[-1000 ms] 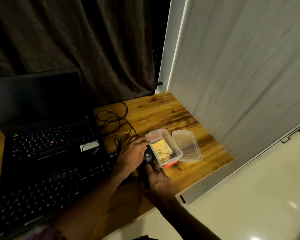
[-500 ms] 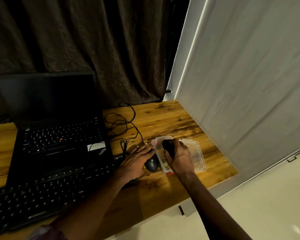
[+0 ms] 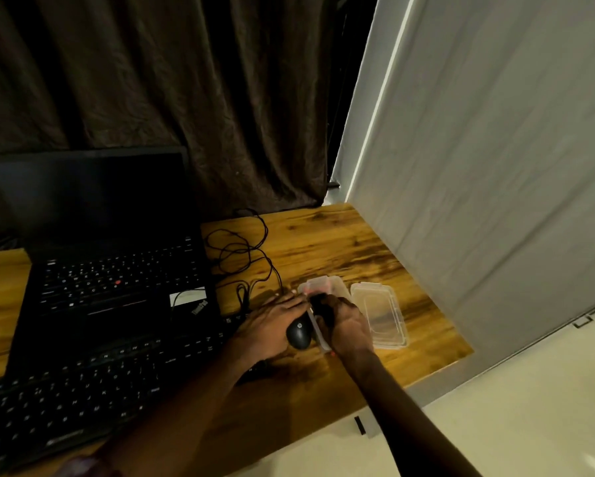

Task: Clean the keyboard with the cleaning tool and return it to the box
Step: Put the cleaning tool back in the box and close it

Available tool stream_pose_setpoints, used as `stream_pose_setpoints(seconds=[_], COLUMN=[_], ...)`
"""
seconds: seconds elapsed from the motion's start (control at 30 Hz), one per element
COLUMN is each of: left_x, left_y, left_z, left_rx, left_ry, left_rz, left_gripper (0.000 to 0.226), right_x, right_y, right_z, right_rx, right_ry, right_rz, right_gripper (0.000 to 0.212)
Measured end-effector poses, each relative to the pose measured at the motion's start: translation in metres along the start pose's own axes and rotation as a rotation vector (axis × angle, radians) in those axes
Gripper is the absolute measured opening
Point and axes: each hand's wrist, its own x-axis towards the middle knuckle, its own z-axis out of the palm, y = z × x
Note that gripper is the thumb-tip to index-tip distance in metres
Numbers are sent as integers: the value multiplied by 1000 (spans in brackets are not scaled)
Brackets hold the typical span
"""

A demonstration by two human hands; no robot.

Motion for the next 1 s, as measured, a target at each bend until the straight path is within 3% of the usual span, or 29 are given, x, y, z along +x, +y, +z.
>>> stream_pose_setpoints(seconds=[0.1, 0.2, 0.3, 0.47, 0.57, 0.67, 0.77, 1.0], left_x=[1, 5, 6, 5, 6, 7, 7, 6], left_y=[2, 2, 3, 7, 6, 4, 4, 8], left_z=[1, 0, -1, -3, -3, -1, 0, 0], left_rx=[-10, -18, -31, -38, -36, -32, -56, -222], left_ry=[7, -1, -5, -17, -15, -28, -31, -24], left_rz=[-12, 3, -10, -24, -24, -28, -40, -90], left_gripper=[80, 83, 84, 82, 82, 82, 81, 77], right_x=[2, 0, 3, -1, -2, 1, 4, 16], right_y=[-1, 8, 38, 77, 79, 79, 75, 58], right_z=[-6, -28, -48, -47, -44, -41, -48, -67], right_rx=[-32, 29, -4, -215, -282, -264, -198, 146], right_ry=[1, 264, 333, -9, -150, -139, -3, 254], right_rz=[26, 44, 141, 533, 605, 634, 597, 375], right_gripper=[32, 35, 20, 68, 104, 113, 102, 40])
